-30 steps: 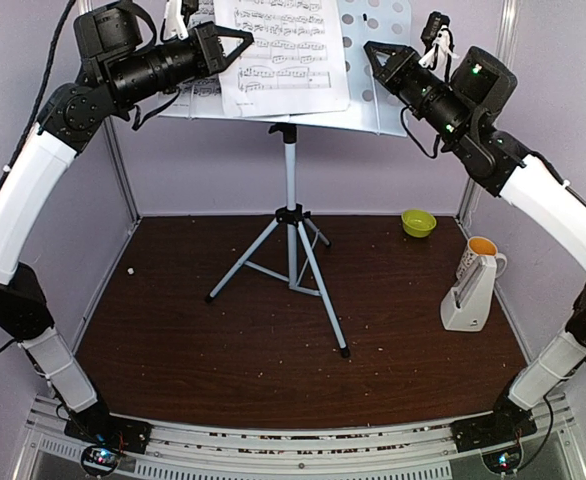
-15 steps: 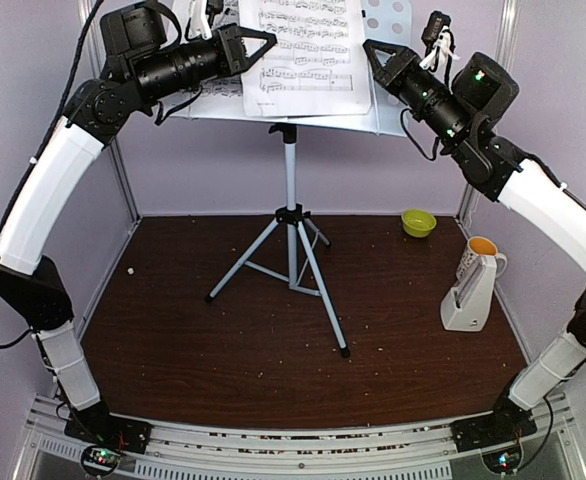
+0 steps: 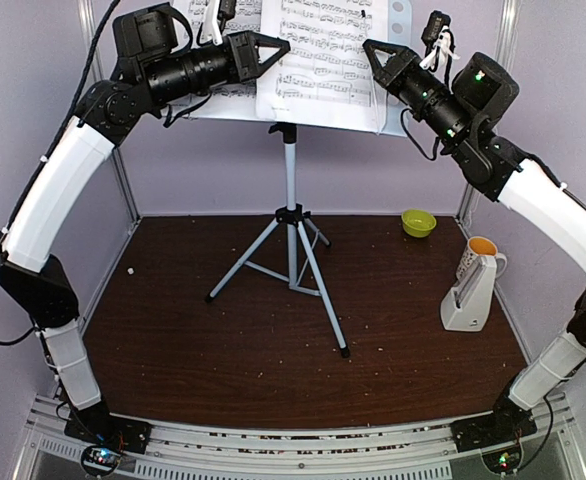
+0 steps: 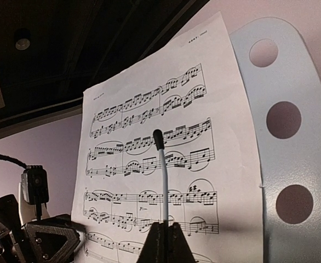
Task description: Set up the instrument practice props
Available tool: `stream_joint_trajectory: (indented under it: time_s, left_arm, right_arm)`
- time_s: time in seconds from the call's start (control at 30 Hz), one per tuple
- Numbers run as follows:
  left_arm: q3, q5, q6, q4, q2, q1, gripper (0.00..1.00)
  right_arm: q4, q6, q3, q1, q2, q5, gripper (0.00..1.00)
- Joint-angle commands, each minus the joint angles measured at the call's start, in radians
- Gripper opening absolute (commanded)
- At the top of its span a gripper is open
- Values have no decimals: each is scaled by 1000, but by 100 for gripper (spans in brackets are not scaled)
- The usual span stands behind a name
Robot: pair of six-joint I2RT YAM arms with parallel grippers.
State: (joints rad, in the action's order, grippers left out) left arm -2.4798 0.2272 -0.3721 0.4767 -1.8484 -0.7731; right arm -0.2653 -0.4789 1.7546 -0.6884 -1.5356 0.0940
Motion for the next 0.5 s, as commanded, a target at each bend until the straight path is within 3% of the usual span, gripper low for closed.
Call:
stream_joint_trajectory:
  time_s: [0.0, 0.23, 0.47]
  left_arm:
    - [32, -14, 11, -20, 63, 7, 24]
    - [178, -46, 13, -71, 157, 8, 20]
    - [183, -48, 12, -72, 148, 8, 9]
  right_arm:
    - [9, -8, 5, 4, 0, -9, 0]
    - [14, -7, 5, 4, 1, -13, 0]
    - [8, -10, 6, 4, -3, -8, 0]
